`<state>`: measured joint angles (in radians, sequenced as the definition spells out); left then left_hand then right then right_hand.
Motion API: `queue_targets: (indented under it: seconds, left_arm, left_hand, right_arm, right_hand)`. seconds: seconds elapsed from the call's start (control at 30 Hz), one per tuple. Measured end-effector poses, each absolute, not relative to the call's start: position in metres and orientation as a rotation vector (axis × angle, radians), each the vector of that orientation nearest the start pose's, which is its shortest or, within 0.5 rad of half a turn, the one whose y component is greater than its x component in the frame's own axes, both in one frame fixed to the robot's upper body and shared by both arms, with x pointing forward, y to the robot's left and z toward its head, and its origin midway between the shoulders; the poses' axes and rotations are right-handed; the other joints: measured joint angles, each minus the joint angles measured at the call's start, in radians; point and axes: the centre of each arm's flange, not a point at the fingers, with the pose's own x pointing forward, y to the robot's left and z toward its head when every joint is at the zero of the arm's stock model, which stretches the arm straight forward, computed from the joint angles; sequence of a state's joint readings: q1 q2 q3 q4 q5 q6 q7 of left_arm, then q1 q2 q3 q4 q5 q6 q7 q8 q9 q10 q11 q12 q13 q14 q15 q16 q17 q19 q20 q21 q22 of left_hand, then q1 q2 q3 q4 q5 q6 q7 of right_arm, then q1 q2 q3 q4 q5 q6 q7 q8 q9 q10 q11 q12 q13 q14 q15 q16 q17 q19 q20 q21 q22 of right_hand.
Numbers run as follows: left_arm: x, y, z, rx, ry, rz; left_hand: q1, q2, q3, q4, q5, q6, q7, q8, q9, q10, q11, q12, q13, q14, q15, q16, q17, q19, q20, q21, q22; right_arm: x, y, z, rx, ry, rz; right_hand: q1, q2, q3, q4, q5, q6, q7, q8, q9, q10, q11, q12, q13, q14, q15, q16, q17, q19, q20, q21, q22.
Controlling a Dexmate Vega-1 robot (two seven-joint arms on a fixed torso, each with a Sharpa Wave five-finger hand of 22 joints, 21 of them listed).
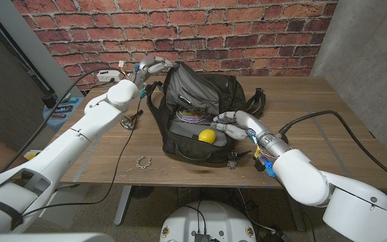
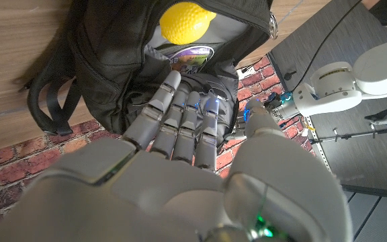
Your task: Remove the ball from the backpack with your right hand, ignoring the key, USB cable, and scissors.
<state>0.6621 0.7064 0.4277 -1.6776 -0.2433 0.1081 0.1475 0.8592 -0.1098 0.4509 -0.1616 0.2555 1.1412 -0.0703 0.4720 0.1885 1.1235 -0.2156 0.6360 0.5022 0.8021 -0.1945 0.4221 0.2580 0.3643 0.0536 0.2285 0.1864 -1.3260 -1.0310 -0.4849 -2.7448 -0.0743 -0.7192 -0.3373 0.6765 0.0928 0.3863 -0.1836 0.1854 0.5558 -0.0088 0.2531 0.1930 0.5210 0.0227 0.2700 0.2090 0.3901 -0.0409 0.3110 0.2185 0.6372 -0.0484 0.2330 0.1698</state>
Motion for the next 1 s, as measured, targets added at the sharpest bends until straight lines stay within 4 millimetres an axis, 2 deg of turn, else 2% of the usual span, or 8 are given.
queue_targets:
  seconds: [0.6,0.93,0.97,1.0]
  left_arm:
    - [0.604,0.274,0.128,0.504,-0.697,-0.023]
    - [0.605,0.277,0.128,0.491,-0.69,-0.018]
    - [0.606,0.278,0.127,0.48,-0.682,-0.019]
    - [0.606,0.278,0.127,0.48,-0.682,-0.019]
  left_hand:
    - [0.0,0.0,-0.003,-0.003,0.004,-0.001,-0.002,-0.007,0.0,0.0,0.0,-0.004,0.001,0.0,0.0,0.0,0.0,0.0,0.0,0.0,0.0]
    - [0.0,0.0,-0.003,-0.003,0.008,-0.001,-0.002,-0.007,0.0,0.0,0.0,-0.007,0.006,0.0,0.0,0.0,0.0,0.0,0.0,0.0,0.002]
    - [0.0,0.0,-0.003,-0.003,0.008,-0.002,-0.002,-0.007,0.0,0.0,0.0,-0.008,0.006,0.0,0.0,0.0,0.0,0.0,0.0,0.0,0.002]
    - [0.0,0.0,-0.003,-0.003,0.008,-0.002,-0.002,-0.007,0.0,0.0,0.0,-0.007,0.006,0.0,0.0,0.0,0.0,0.0,0.0,0.0,0.002]
  right_arm:
    - [0.385,-0.122,-0.041,-1.058,-0.593,0.204]
    - [0.388,-0.122,-0.038,-1.118,-0.61,0.187]
    - [0.397,-0.116,-0.039,-1.129,-0.608,0.191]
    - [0.397,-0.116,-0.039,-1.137,-0.611,0.187]
  right_hand:
    - [0.054,-0.02,0.004,-0.004,0.0,0.005,-0.005,-0.006,0.0,0.009,-0.016,-0.004,0.0,0.011,-0.001,0.0,-0.005,0.009,-0.009,0.0,0.0]
    - [0.081,-0.031,0.004,-0.004,0.0,0.009,-0.009,-0.006,0.0,0.014,-0.021,-0.004,0.0,0.023,-0.003,0.004,-0.005,0.016,-0.016,-0.001,0.002]
    - [0.081,-0.031,0.004,-0.004,0.0,0.009,-0.009,-0.006,0.0,0.016,-0.023,-0.004,0.0,0.024,-0.002,0.004,-0.005,0.016,-0.016,-0.001,0.004]
    - [0.086,-0.036,0.004,-0.004,0.0,0.009,-0.009,-0.006,0.0,0.018,-0.026,-0.004,0.0,0.024,-0.002,0.004,-0.005,0.017,-0.015,-0.001,0.005]
